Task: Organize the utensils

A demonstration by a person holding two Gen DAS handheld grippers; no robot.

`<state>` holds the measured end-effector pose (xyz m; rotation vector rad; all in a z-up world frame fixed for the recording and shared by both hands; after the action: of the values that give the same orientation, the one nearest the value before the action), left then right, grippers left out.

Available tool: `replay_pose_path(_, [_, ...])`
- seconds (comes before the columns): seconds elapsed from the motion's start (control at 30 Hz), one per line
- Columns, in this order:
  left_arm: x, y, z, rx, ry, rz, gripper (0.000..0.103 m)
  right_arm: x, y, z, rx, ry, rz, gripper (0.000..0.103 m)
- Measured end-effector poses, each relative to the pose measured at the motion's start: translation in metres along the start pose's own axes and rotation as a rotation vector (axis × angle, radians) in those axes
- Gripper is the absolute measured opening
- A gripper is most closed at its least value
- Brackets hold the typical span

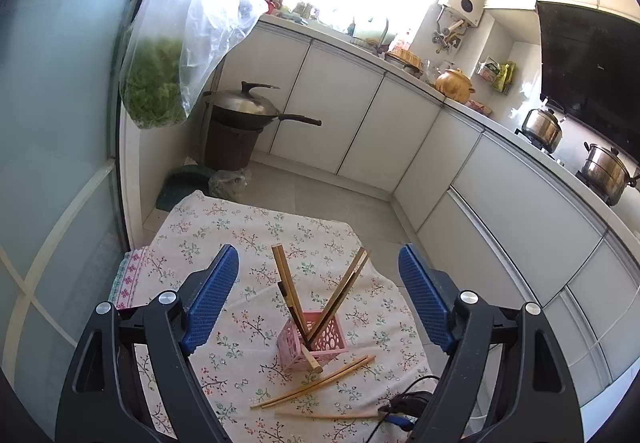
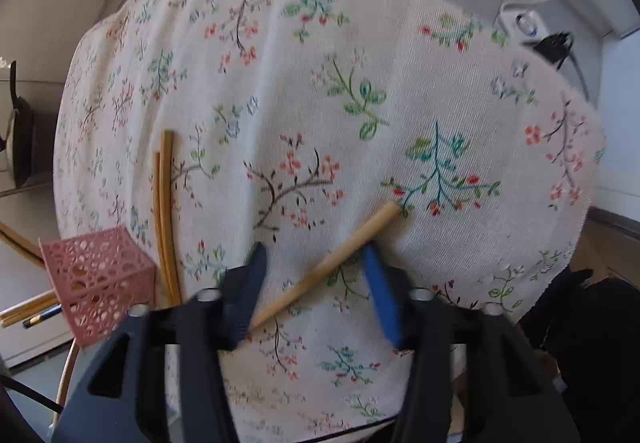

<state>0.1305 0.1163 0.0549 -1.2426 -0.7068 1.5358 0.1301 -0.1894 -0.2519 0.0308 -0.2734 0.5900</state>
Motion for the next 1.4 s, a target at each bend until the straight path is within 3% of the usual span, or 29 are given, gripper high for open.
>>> replay_pose_path(0.1, [0.003,-0.001,0.000,0.004,0.000,0.012,0.079,-0.001,-0.003,0.002,-0.011,-0.042,0.011,0.010])
replay_pose_path(0.27, [0.005,-0.004,0.006,-0.009,-0.006,0.017,0.079,-0.007,-0.018,0.034,-0.086,-0.235,-0.027,0.008])
replay_pose_path(0.6, [0.009,-0.007,0.008,-0.020,-0.027,0.036,0.079,0.056,-0.022,0.253,-0.616,-0.591,0.310,0.008])
replay_pose_path(0.8, [0.009,-0.005,0.004,-0.012,-0.034,0.033,0.079,0.107,-0.005,0.320,-0.856,-0.663,0.456,0.008])
replay_pose_path(0.93, [0.011,-0.003,0.000,-0.003,-0.039,0.029,0.079,0.140,0.010,0.319,-0.961,-0.669,0.541,0.008])
replay_pose_path(1.2, [0.020,-0.003,-0.006,0.004,-0.055,0.050,0.079,0.166,0.029,0.261,-0.963,-0.686,0.568,0.009])
replay_pose_path(1.33, [0.021,-0.003,-0.007,0.009,-0.053,0.063,0.079,0.171,0.035,0.239,-0.935,-0.702,0.587,0.013])
replay_pose_path(1.37, [0.022,-0.003,-0.006,0.004,-0.053,0.064,0.079,0.168,0.035,0.238,-0.918,-0.715,0.580,0.017])
replay_pose_path(1.4, [0.022,-0.004,-0.005,0.000,-0.053,0.065,0.080,0.162,0.034,0.241,-0.908,-0.728,0.569,0.028])
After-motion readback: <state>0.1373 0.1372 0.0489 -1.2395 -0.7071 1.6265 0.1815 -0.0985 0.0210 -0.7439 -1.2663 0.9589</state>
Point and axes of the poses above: each gripper's, at about its wrist camera, not at the fingertips, and z roughly against the way its jaws point, x to its left, y to its underside, the point moved 4 cm from there along -z, roughly the way its jaws point, and after that the axes turned 11 degrees about -x, right-handed, at the moved point
